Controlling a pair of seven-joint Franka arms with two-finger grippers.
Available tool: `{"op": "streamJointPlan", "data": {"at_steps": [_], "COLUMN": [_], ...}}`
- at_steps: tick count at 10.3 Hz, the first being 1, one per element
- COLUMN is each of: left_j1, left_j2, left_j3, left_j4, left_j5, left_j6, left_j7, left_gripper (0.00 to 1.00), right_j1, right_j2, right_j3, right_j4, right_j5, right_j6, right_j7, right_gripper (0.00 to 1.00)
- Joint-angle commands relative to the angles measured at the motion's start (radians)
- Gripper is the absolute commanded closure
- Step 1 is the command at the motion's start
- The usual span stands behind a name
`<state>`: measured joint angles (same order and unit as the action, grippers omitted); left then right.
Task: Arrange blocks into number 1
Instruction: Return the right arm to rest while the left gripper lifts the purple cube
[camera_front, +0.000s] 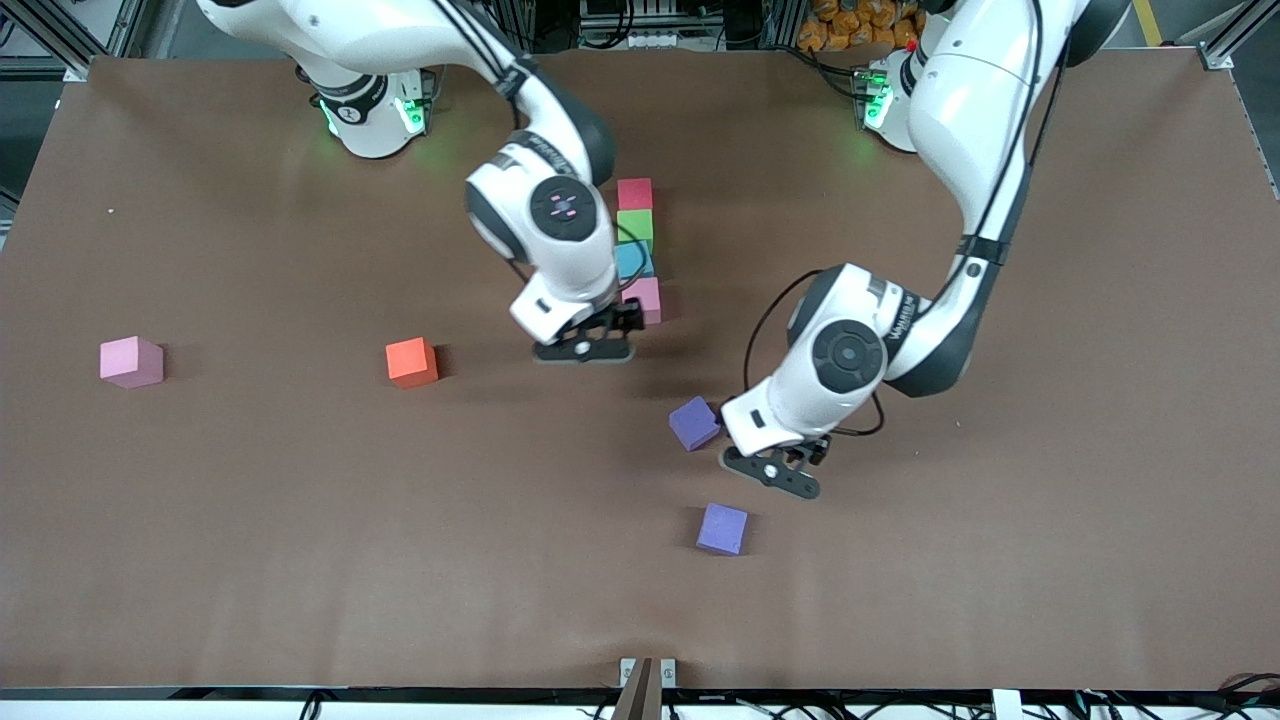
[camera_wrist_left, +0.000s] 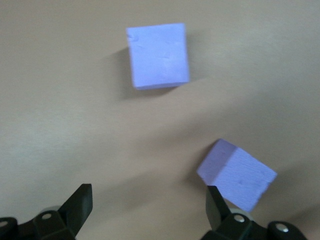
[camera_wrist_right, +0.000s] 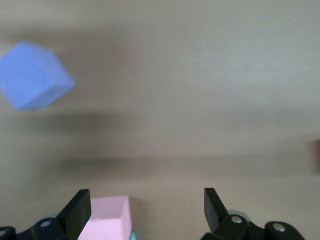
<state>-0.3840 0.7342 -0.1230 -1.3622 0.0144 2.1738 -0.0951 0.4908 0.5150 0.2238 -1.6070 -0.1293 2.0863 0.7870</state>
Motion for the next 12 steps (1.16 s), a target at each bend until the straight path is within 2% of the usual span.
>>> {"op": "streamJointPlan", "data": {"at_steps": [1,2,4,7,10,12], "left_j1": [-0.051,-0.076,-0.102,-0.136,-0.144,-0.141], "left_j2": [-0.004,-0.001,0.007,0.036,0.076,0.070], "left_j3": [0.000,0.000,-0.001,-0.001,-0.001,-0.001], "left_j4": [-0.003,-0.005,-0.003,-0.009,-0.012,-0.012], "left_j5": [0.024,0.045,0.093,0.128,0.134,0.133], "left_j6": [-0.002,-0.002,0.000,0.001,0.001,0.001], "left_j7": [0.005,0.012,0.032,0.109,0.097,0.095], "left_gripper": [0.00,0.00,0.00,0.00,0.00,0.00], "right_j1": [-0.136,-0.190,-0.292,-0.360,-0.526,-0.604], "right_j2": [-0.030,-0.029,-0.017,-0.016,-0.117,-0.209], "right_j3": [0.015,0.012,0.011,0.003,0.005,0.000], "right_j4": [-0.014,-0.020,-0.043,-0.073,-0.077,-0.079], "right_j5": [0.016,0.014,0.014,0.013,0.016,0.017], "right_j6": [-0.078,-0.101,-0.132,-0.144,-0.231,-0.310], "right_j7": [-0.008,-0.024,-0.218,-0.311,-0.549,-0.615], "right_gripper": [0.00,0.00,0.00,0.00,0.00,0.00]}}
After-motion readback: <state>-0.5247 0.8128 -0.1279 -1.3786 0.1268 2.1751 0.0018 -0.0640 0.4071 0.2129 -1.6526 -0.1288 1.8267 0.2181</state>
